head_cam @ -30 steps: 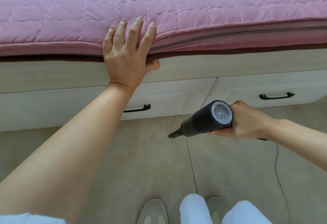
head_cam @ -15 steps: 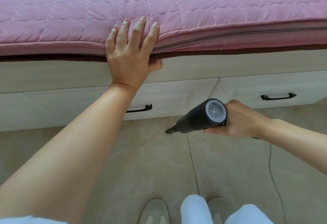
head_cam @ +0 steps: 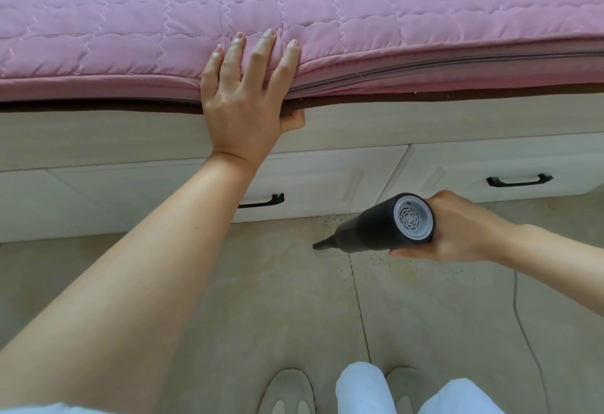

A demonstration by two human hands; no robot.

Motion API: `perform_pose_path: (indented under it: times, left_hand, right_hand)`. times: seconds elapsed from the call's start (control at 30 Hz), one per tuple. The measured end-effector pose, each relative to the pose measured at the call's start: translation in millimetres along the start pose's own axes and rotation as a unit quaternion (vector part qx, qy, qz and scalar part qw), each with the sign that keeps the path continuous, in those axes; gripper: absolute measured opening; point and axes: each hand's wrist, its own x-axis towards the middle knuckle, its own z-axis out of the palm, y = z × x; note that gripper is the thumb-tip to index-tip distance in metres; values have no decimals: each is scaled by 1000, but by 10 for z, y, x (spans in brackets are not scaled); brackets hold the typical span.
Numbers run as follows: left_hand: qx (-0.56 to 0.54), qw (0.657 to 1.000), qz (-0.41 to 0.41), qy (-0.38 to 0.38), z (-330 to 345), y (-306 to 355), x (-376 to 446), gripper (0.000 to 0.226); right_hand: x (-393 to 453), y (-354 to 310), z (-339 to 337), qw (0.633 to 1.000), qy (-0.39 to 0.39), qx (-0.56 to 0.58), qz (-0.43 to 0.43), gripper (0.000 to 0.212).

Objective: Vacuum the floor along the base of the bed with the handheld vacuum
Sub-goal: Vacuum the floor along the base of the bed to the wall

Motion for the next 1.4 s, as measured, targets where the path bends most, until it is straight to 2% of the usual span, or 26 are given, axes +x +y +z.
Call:
perform_pose_path:
  times: [0.23,0.5,0.77,0.97,1.27,1.4]
  left_hand:
    - [-3,1000,-1,2,-2,-3,1,76]
    - [-1,1000,-4,6,5,0,-3,77]
    - [-2,1000,-8,12,6,8,-1,71]
    - [-6,1000,-6,10,-1,11,5,70]
    - [-15,1000,1,-15,-67,-3,56,68]
    - [-31,998,11,-45,-112,-16,112,76]
  right_hand:
    - [122,-83,103,999,17,-30,35,43]
    - [181,-76,180,997,33,-64,22,60]
    - [167,-38,219,997,47,-64,4,65]
    - [181,-95,245,997,51,-64,-7,59]
    - [199,-80,237,998,37,-40,4,62]
    - [182,-46,191,998,40,-44,11,62]
